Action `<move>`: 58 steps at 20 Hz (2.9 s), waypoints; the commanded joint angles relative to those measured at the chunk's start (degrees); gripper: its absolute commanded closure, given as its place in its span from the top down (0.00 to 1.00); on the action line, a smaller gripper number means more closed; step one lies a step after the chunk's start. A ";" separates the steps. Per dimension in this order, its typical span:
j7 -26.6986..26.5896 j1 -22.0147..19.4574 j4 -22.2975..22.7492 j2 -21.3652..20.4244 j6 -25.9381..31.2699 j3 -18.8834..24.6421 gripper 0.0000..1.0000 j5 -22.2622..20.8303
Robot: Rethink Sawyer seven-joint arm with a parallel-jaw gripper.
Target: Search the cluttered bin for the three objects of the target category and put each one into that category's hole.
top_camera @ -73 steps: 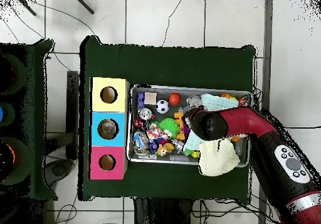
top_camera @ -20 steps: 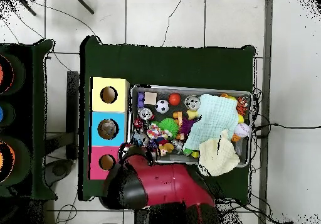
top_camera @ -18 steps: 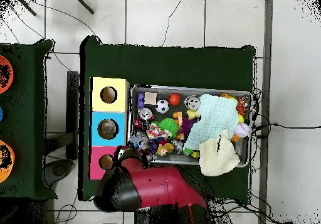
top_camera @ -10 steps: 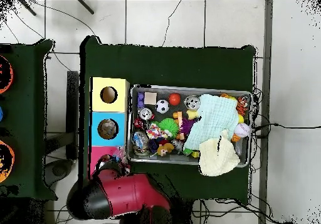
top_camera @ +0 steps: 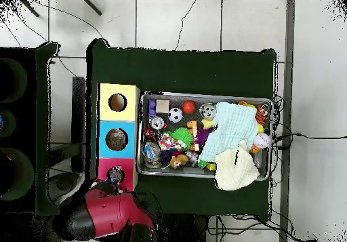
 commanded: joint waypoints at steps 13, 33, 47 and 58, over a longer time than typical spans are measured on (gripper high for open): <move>9.59 -2.50 -8.58 2.34 2.87 -2.42 0.00 7.39; -0.63 -6.77 -14.31 4.28 7.15 4.25 0.00 3.36; 0.31 -4.83 -17.13 10.50 2.95 4.17 0.00 0.57; 0.88 -3.40 -18.78 11.74 3.62 3.95 0.00 1.06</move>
